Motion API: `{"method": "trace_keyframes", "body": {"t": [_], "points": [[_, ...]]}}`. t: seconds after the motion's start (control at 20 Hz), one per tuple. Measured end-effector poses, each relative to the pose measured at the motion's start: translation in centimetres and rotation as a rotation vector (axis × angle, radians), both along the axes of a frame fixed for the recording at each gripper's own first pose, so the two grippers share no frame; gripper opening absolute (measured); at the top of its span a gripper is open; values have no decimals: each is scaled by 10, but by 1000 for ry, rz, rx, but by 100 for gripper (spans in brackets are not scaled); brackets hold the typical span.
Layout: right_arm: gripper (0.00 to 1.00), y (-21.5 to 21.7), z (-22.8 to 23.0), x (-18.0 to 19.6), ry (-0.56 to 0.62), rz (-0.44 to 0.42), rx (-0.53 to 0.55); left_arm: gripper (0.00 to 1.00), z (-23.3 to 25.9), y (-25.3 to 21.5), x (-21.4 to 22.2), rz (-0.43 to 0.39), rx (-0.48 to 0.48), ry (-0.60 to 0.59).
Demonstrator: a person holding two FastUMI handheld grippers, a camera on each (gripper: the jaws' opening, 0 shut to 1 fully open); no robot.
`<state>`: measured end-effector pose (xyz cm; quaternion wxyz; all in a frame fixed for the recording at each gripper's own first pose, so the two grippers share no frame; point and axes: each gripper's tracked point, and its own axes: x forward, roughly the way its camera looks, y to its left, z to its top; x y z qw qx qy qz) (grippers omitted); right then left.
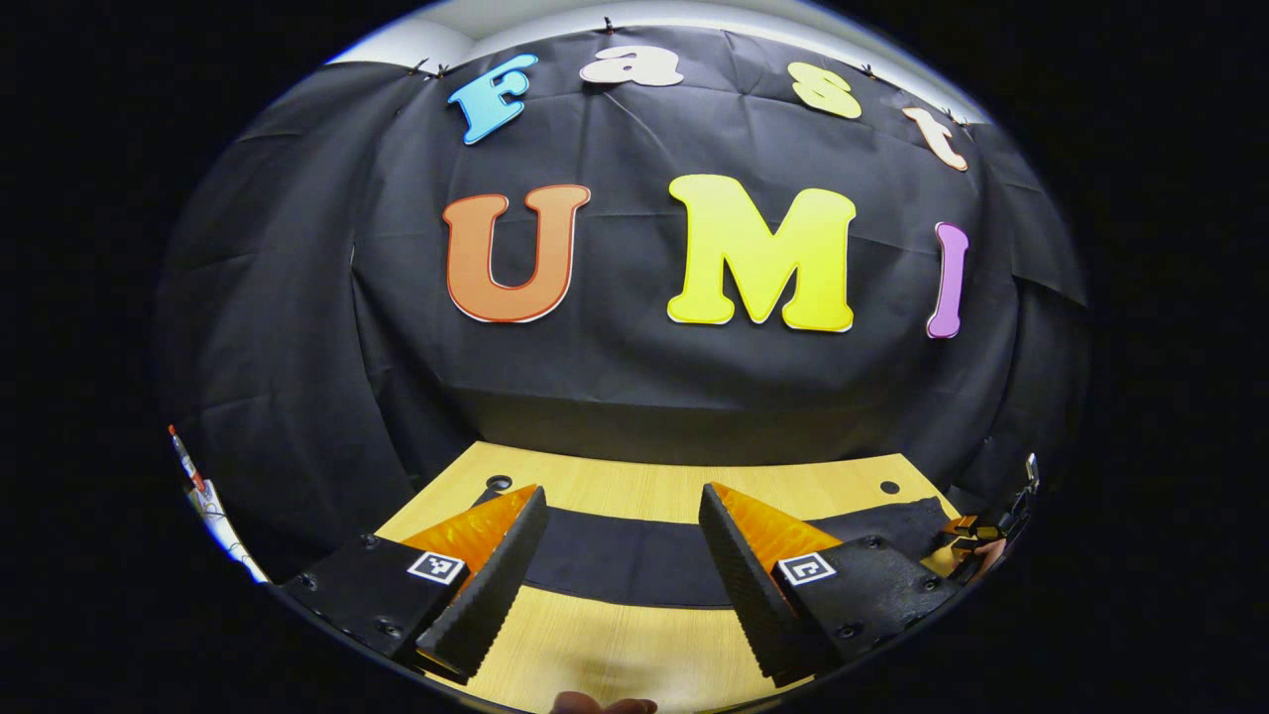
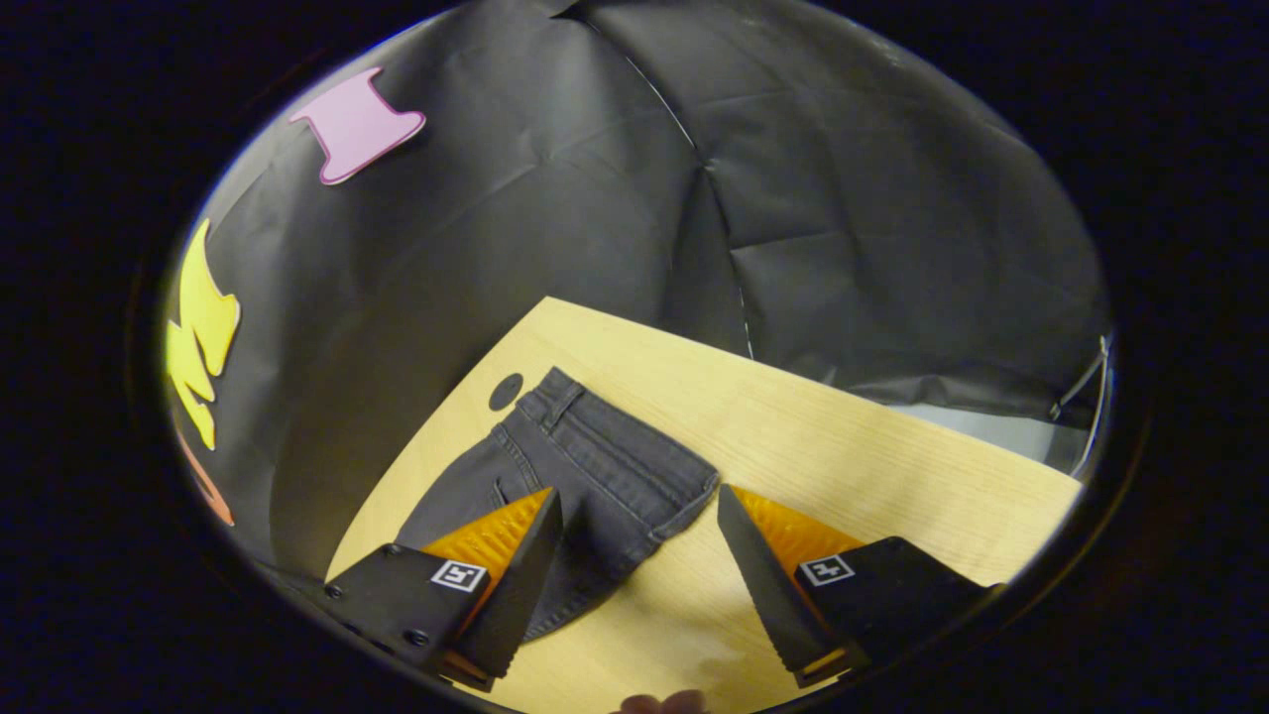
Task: Grasp the waist and the cuffs of the jeans and fold them to make the two legs overlap; first hold the waist and fold one-third of the jeans toward the cuffs, then hold the cuffs and fold the remaining one-third in the same direction to finish folding.
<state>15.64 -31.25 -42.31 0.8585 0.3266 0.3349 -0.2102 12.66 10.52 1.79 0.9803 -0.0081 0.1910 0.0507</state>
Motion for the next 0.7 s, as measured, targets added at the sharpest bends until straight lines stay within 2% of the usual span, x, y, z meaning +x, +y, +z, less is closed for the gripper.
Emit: {"method": "trace_keyframes", "body": {"t": [0.1, 0.15, 0.4, 0.5, 0.7], "points": [[91, 0, -7, 4, 36, 9, -54, 99, 0, 1, 2, 4, -4, 7], [85, -3, -9, 5, 48, 8, -68, 99, -2, 3, 1, 9, -9, 13], [45, -3, -15, 19, 47, -15, 29, 99, -7, 11, -1, 37, -30, 29], [34, -3, -11, 18, 46, 5, 14, 99, -9, 11, -1, 43, -35, 35], [2, -3, 7, 18, 45, 69, -53, 99, -10, 14, -3, 54, -49, 35]]}}
